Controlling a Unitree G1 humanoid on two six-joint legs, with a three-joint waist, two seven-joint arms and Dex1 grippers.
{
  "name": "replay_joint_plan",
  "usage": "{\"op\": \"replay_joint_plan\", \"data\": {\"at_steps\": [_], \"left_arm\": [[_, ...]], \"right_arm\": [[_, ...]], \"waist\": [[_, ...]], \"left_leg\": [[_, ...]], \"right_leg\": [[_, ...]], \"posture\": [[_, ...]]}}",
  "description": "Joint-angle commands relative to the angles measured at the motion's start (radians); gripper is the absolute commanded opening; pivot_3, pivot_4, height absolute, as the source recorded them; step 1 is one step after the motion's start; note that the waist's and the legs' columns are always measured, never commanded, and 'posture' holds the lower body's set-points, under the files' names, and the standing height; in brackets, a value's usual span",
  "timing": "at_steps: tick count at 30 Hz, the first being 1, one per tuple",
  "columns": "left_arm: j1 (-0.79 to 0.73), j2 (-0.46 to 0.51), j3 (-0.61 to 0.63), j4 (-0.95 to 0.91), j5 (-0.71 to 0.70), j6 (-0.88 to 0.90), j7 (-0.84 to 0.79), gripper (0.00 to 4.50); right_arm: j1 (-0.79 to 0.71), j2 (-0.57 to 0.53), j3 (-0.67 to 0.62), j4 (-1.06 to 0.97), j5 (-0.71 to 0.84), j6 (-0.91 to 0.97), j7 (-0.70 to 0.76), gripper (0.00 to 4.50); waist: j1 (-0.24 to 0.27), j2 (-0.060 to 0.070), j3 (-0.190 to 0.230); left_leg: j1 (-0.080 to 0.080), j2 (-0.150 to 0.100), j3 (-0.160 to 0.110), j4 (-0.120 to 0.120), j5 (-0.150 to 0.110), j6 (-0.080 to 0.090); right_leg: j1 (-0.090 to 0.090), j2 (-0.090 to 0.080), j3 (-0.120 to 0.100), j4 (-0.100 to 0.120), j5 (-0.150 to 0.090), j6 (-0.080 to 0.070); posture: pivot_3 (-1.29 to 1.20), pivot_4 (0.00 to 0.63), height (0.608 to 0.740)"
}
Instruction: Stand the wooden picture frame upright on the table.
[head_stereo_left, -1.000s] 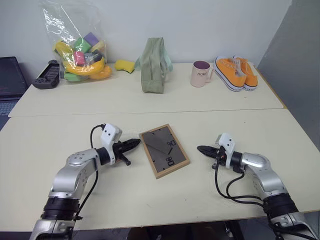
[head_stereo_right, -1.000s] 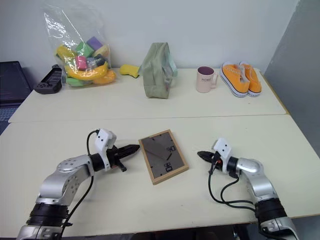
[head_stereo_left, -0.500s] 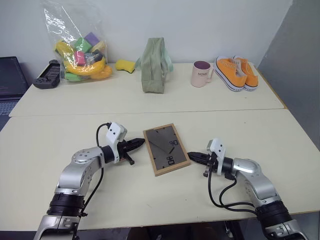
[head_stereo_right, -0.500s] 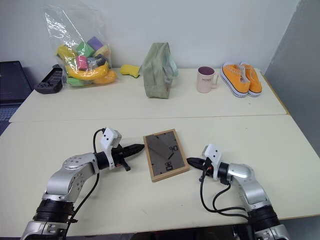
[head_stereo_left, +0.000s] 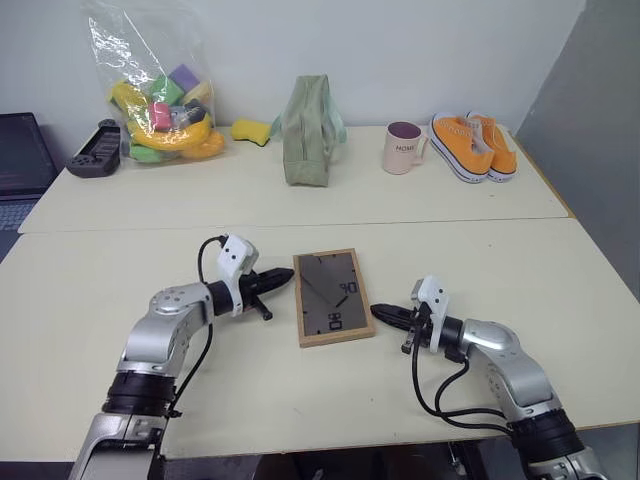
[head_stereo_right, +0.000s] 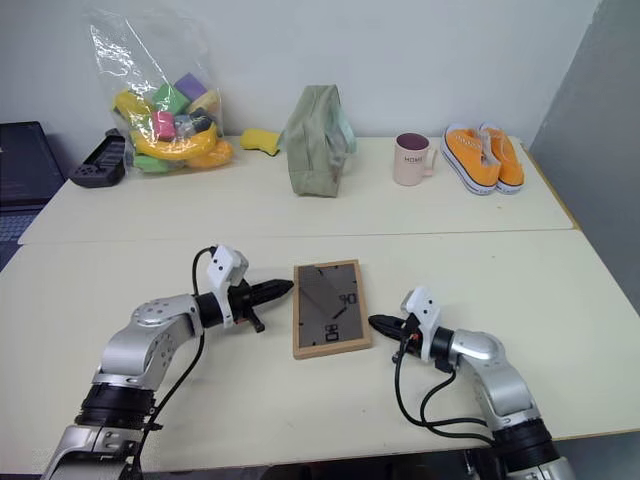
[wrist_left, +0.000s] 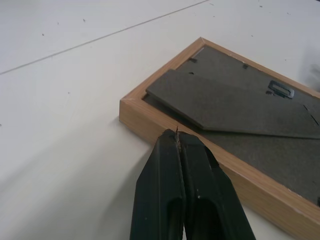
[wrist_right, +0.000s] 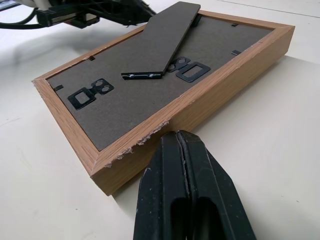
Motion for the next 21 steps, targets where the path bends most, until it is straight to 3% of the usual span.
{"op": "replay_joint_plan", "data": {"at_steps": [1, 7, 14, 17, 21], "left_arm": [[-0.017, -0.007, -0.008, -0.007, 0.006, -0.026, -0.020, 0.01], [0.033, 0.026, 0.021, -0.071, -0.019, 0.032, -0.025, 0.01], [0.118, 0.069, 0.208, -0.359, -0.309, 0.676, 0.150, 0.01], [0.060, 0.001, 0.424, -0.425, -0.450, 1.088, 0.249, 0.01], [0.026, -0.062, 0.545, -0.378, -0.670, 1.213, 0.434, 0.56]], "right_arm": [[0.001, -0.003, -0.009, -0.049, 0.021, 0.003, -0.003, 0.00], [-0.008, -0.027, -0.019, -0.018, -0.004, -0.027, -0.003, 0.00], [-0.035, -0.092, -0.056, 0.033, -0.005, -0.056, 0.019, 0.00], [-0.048, -0.115, -0.068, 0.066, -0.008, -0.071, 0.024, 0.00], [-0.052, -0.122, -0.064, 0.089, -0.015, -0.088, 0.023, 0.00]], "waist": [[0.000, 0.000, 0.000], [0.000, 0.000, 0.000], [-0.002, 0.000, 0.000], [0.000, 0.000, 0.000], [0.001, 0.000, 0.000]], "left_leg": [[0.000, 0.000, 0.000, 0.000, 0.000, 0.000], [0.000, 0.000, 0.000, 0.000, 0.000, 0.000], [-0.001, 0.001, -0.001, -0.001, 0.000, 0.000], [-0.001, 0.001, -0.002, -0.001, 0.000, 0.000], [-0.001, 0.000, -0.004, -0.001, 0.000, 0.000]], "right_leg": [[0.000, 0.000, 0.000, 0.000, 0.000, 0.000], [0.000, 0.000, 0.000, 0.000, 0.000, 0.000], [0.000, 0.000, 0.000, 0.001, 0.000, 0.000], [0.000, 0.000, 0.000, 0.001, 0.000, 0.000], [0.002, 0.000, -0.003, 0.000, 0.000, 0.000]], "posture": [[0.00, 0.150, 0.740], [0.00, 0.150, 0.740], [0.00, 0.150, 0.740], [0.00, 0.150, 0.740], [0.00, 0.150, 0.740]]}}
